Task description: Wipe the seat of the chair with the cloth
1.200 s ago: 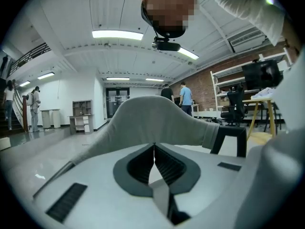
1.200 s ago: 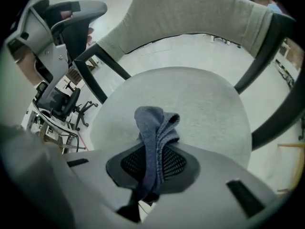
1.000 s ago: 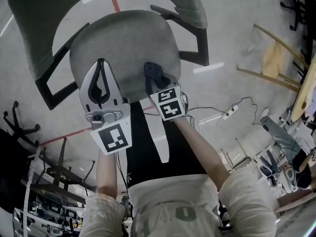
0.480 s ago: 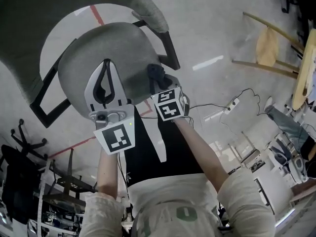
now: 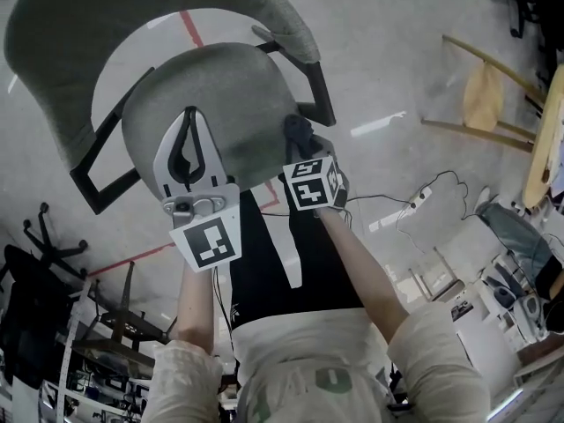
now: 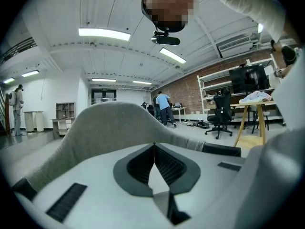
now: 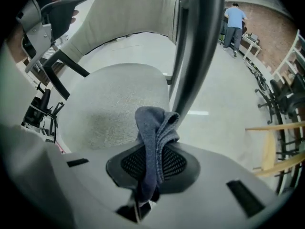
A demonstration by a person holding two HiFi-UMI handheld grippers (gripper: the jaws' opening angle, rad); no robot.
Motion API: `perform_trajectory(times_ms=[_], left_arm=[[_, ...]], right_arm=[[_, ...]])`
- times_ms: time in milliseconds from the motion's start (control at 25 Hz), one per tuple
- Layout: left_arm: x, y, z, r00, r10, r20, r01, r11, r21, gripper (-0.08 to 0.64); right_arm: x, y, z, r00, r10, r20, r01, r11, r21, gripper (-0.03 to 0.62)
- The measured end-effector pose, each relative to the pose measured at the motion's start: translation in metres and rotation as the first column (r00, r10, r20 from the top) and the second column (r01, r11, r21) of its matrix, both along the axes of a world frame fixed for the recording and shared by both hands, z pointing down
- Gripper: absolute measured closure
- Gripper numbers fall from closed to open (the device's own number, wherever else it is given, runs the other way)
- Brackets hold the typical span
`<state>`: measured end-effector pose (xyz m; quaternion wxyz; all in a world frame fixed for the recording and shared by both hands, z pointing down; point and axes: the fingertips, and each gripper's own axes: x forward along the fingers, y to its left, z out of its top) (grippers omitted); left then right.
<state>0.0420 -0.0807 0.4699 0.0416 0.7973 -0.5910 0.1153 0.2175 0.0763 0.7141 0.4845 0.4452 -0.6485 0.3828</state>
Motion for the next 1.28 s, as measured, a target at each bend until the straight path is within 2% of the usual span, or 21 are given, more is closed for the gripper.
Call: perform_trajectory(times_ms=[80, 160, 320, 440, 520, 640, 760, 840, 1040, 1080, 1120, 1280], left_arm=[[-0.011, 0.000, -0.015, 1.000, -0.027, -0.007, 0.027, 1.000, 0.001, 0.545], [-0.021, -0.005, -0.034, 0.998, -0.056, -0.020, 0.056, 0.998, 0.012, 0.545], [-0.038, -0.012, -0.078, 0.992, -0.120, -0.038, 0.121, 0.992, 0.039, 0.545], [-0.049, -0.018, -0.125, 0.984, -0.173, -0.051, 0.177, 0.980, 0.087, 0.545], [-0.055, -0.025, -0.161, 0.977, -0.195, -0.086, 0.205, 0.970, 0.128, 0.545], [-0.054, -0.036, -0.226, 0.968, -0.198, -0.156, 0.229, 0.950, 0.211, 0.545], [-0.047, -0.027, -0.289, 0.972, -0.169, -0.163, 0.210, 0.938, 0.277, 0.545], [-0.047, -0.017, -0.320, 0.970, -0.156, -0.187, 0.207, 0.934, 0.290, 0.545], [-0.047, 0.016, -0.365, 0.967, -0.118, -0.224, 0.187, 0.930, 0.316, 0.545], [-0.050, 0.021, -0.366, 0.970, -0.118, -0.213, 0.183, 0.931, 0.316, 0.545], [-0.054, 0.025, -0.365, 0.971, -0.123, -0.206, 0.185, 0.932, 0.313, 0.545], [-0.080, 0.035, -0.362, 0.971, -0.159, -0.177, 0.206, 0.934, 0.291, 0.545]], right_arm=[[-0.006, -0.005, -0.012, 1.000, -0.005, 0.011, 0.005, 1.000, -0.011, 0.535], [-0.017, -0.022, -0.038, 0.999, -0.010, 0.035, 0.010, 1.000, 0.021, 0.535], [-0.051, -0.068, -0.110, 0.992, -0.061, 0.109, 0.042, 0.985, 0.165, 0.535], [-0.076, -0.108, -0.183, 0.979, -0.087, 0.183, 0.029, 0.954, 0.298, 0.535], [-0.089, -0.142, -0.238, 0.971, -0.108, 0.215, 0.011, 0.913, 0.408, 0.535], [-0.110, -0.184, -0.327, 0.953, -0.157, 0.259, -0.018, 0.823, 0.568, 0.535], [-0.124, -0.192, -0.423, 0.936, -0.210, 0.283, -0.050, 0.715, 0.697, 0.535], [-0.129, -0.187, -0.477, 0.926, -0.239, 0.291, -0.077, 0.637, 0.767, 0.535], [-0.132, -0.168, -0.574, 0.911, -0.313, 0.270, -0.107, 0.452, 0.886, 0.535], [-0.134, -0.167, -0.584, 0.909, -0.324, 0.264, -0.108, 0.427, 0.898, 0.535], [-0.137, -0.165, -0.590, 0.905, -0.332, 0.265, -0.113, 0.414, 0.903, 0.535], [-0.152, -0.152, -0.593, 0.893, -0.351, 0.283, -0.117, 0.425, 0.898, 0.535]])
